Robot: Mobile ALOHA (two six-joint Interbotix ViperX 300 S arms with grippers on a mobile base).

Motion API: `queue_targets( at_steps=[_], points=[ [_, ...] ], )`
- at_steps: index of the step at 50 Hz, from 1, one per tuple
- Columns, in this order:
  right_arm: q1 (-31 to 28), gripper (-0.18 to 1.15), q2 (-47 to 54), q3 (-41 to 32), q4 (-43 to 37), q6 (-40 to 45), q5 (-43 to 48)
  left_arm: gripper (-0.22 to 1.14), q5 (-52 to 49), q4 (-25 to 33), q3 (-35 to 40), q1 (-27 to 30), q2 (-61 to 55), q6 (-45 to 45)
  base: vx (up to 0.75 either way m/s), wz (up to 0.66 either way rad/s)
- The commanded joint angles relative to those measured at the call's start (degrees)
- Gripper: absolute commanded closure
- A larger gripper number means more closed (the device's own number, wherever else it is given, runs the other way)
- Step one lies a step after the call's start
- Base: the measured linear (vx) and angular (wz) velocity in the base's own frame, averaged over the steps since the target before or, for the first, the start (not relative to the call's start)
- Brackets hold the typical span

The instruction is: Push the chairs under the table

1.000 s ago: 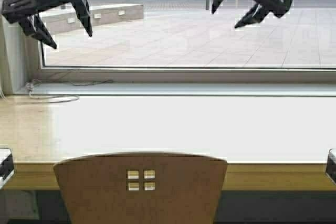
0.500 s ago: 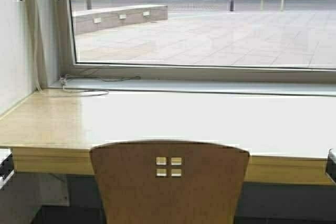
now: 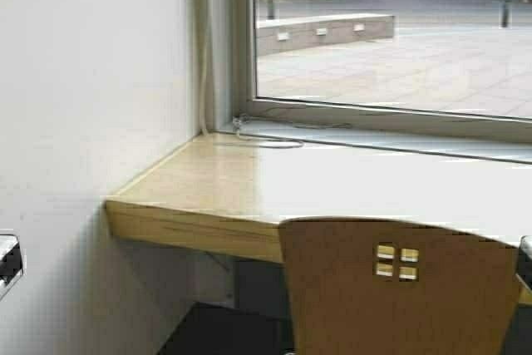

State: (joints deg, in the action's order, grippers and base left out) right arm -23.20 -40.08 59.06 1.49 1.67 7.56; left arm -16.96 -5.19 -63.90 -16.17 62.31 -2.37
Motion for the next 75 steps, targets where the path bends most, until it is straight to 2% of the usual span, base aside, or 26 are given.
queue_targets(
  at_steps=[1,24,75],
  points=[
    [0.0,0.06,-0.9,-0.5,0.1,0.0,0.4,-0.10,1.0,-0.4,0.4,0.2,0.0,0.0,-0.13,0.56],
    [0.4,0.06,-1.4,0.7,0.1,-0.1,0.4,-0.10,1.6,-0.2,-0.5,0.1,1.9,-0.3,-0.19,0.35],
    [0.4,0.06,-0.4,-1.0,0.2,-0.1,0.4,-0.10,3.0,0.9,-1.2,0.1,3.7,-0.4,-0.32,0.10]
  ],
)
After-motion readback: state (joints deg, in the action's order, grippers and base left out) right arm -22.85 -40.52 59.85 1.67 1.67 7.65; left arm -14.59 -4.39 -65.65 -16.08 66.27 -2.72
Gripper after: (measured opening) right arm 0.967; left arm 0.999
